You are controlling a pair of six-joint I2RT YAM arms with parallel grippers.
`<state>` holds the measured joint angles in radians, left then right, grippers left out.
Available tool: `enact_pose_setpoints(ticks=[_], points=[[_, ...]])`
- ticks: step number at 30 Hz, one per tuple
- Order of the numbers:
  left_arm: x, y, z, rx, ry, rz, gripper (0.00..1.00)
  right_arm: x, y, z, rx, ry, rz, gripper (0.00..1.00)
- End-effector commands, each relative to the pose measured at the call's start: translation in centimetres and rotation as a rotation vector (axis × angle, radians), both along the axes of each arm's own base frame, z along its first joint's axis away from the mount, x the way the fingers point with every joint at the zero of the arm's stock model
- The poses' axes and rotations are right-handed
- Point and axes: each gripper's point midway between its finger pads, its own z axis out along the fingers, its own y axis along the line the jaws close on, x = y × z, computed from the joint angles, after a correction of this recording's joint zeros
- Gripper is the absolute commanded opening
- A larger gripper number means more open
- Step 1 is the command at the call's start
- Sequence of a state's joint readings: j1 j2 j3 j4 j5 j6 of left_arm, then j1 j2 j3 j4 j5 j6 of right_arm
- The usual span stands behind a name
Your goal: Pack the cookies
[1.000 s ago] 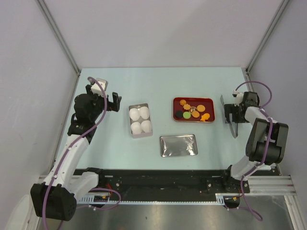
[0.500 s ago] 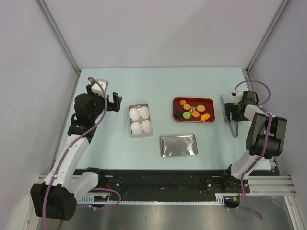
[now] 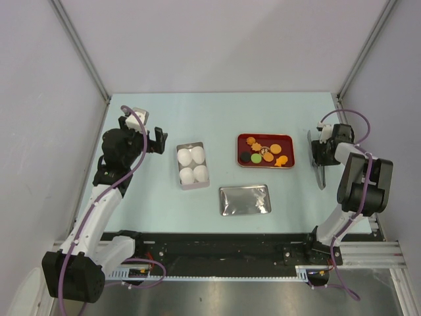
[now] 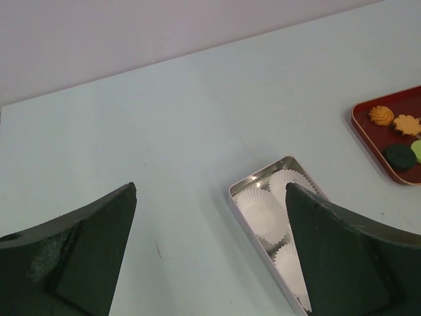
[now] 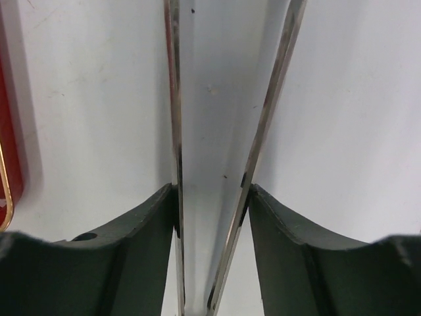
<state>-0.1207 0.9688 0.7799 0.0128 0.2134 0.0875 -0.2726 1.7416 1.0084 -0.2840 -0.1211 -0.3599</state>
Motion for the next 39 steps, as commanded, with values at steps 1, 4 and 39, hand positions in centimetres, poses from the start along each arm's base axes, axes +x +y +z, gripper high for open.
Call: enact_pose_setpoints(ticks=[1,4,39], points=[[0.1,-0.4,2.7,-0.005,-0.070,-0.019,1.00,-0.2,-0.4,1.5,-0.013,-0.001,0.007,0.50],[0.1,-0.5,2.7,-0.005,-0.068,-0.022,1.00,-0.1,-0.5,3.3,-0.023,-0.033,0.010,0.47],[0.0,-0.7,2.8,-0.009,-0.068,-0.039,1.00,-2.3,10.3,19.6,0.055,-0.292,0.271,0.45]])
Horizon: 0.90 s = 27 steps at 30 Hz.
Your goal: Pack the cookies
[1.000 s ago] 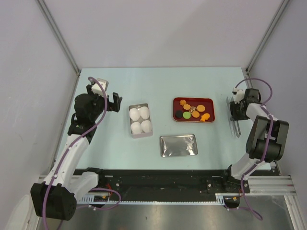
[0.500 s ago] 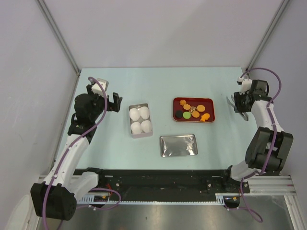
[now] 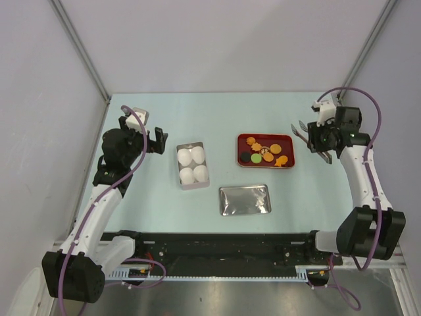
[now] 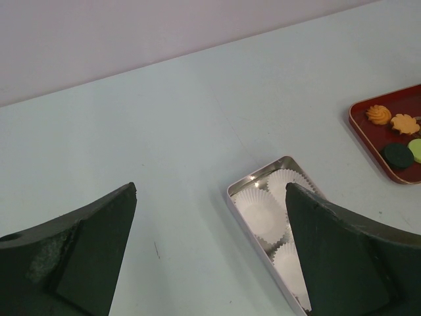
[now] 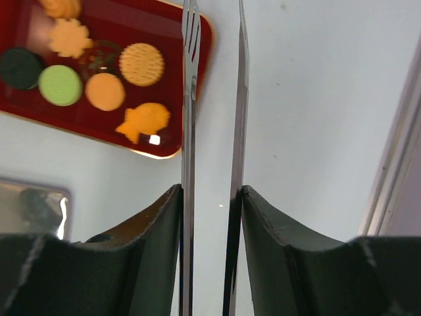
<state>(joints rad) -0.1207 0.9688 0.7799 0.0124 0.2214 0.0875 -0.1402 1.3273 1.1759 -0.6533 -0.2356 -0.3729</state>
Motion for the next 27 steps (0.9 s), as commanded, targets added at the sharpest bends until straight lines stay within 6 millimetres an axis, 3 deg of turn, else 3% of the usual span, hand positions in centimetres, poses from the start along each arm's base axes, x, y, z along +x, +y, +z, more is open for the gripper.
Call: enact_pose_setpoints(ticks=[1,6,10,20,27], points=[[0.0,-0.6,2.8,-0.008,-0.068,-0.031,1.00,-0.3,3.4,3.1,0.018,-0.062,0.068,0.45],[0.0,-0.6,2.7,-0.008,-0.067,-0.031,1.00,-0.5,6.4,2.6,0.017,-0.043,0.128,0.46],[0.0,-0.6,2.7,-0.009,-0.065,-0.032,1.00,-0.2,7.1,1.7,0.014,-0.015,0.142,0.47],[0.0,-0.7,2.5,-0.006,-0.063,-0.034,1.00,0.1,8.0,-0.7,0.005,0.043,0.154,0.49],[0.0,-0.7,2.4,-0.008,-0.059,-0.037,1.00,0.2,7.4,-2.6,-0.028,0.077,0.139,0.53]])
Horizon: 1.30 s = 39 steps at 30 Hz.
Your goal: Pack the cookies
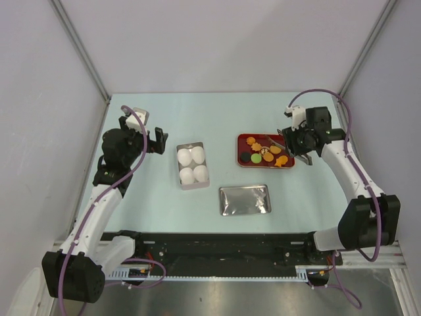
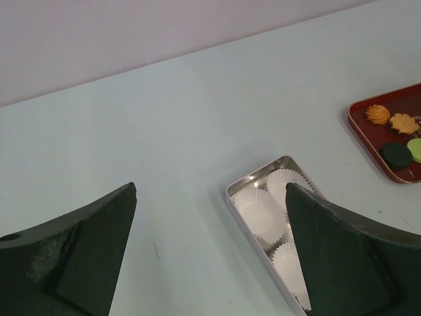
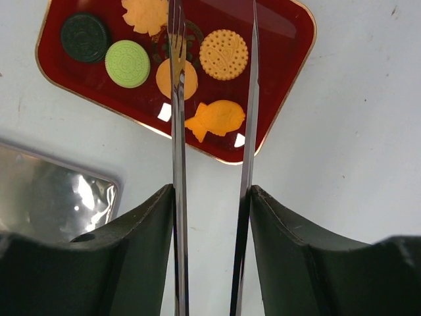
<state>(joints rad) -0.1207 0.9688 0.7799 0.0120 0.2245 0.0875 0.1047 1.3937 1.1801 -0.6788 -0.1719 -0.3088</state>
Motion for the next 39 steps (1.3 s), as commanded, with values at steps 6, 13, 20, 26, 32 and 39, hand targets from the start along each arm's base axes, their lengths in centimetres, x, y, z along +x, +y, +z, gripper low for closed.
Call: enact_pose_setpoints(ticks=[6,13,20,26,32,39], points=[[0.0,-0.7,2.4,-0.007,-0.059,-0.034,1.00,0.8,-1.0,-1.3,-0.057,-0.009,-0.040,0.54],[0.0,-0.7,2.4,-0.006,-0.060,-0.036,1.00,0.6,-1.1,-2.2,-0.060,0.011,-0.041,0.54],[0.1,-0.7,2.3,-0.004,-0.057,-0.036,1.00,0.6,-1.1,-2.7,-0.056,0.018,-0.044,0.54],[0.1,-0.7,2.4,-0.006,-0.058,-0.036,1.00,0.5,-1.1,-3.1,-0.053,0.027,-0.043,0.56],[0.0,-0.7,2.4,-0.005,-0.060,-0.037,1.00,0.5,-1.0,-3.2,-0.031,0.031,-0.047,0.56],[0.1,-0.7,2.3,-0.005,-0.057,-0.037,1.00,0.4,-1.1,-3.9,-0.010,0.054,-0.054,0.55]])
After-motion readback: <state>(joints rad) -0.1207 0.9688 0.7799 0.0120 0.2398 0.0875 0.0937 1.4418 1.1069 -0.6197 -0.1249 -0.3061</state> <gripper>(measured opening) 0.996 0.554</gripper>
